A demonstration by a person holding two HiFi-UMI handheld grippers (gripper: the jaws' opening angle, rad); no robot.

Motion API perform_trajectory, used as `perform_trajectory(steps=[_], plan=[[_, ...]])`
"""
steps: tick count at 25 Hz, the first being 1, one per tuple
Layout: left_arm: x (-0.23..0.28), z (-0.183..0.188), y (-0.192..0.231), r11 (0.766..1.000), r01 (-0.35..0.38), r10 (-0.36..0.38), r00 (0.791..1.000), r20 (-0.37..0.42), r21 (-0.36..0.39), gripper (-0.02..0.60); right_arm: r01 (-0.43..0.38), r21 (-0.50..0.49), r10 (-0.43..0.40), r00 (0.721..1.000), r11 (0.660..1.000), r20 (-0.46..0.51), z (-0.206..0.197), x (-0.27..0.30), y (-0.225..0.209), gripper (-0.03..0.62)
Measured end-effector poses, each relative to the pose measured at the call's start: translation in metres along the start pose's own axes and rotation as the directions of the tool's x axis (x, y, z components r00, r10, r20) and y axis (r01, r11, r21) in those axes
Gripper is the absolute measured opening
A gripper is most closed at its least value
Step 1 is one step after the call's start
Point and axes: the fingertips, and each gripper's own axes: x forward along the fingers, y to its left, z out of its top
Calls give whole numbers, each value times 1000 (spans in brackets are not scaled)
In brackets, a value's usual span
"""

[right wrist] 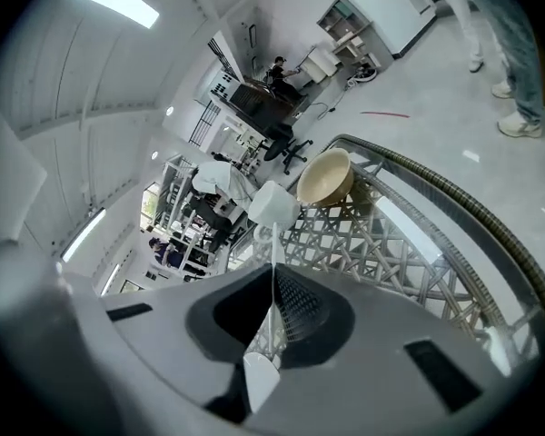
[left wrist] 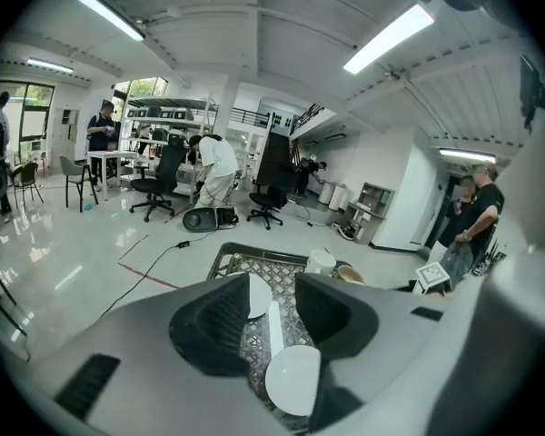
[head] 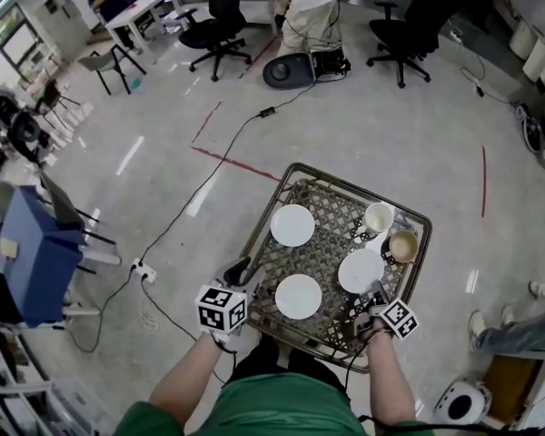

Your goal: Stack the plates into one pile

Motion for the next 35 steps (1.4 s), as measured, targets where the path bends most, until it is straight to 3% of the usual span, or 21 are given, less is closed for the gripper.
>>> perform_trajectory(steps=[6, 14, 24, 35], plan=[[-13, 2, -5, 999, -42, 42, 999, 23, -9, 166, -109, 1, 109, 993, 994, -40, 3, 16, 36, 29], [-30, 2, 26, 995, -102, 103, 994, 45, -23, 166, -206, -3, 204, 972, 979, -115, -22, 59, 90, 29], [-20, 5, 85, 997, -69, 69, 998, -8, -35, 166, -234, -3, 231, 962, 972, -146, -56, 124, 152, 29], [-10, 0, 150, 998, -60, 57, 995, -77, -38, 166, -217, 19, 217, 957, 976, -195, -95, 188, 161, 29]])
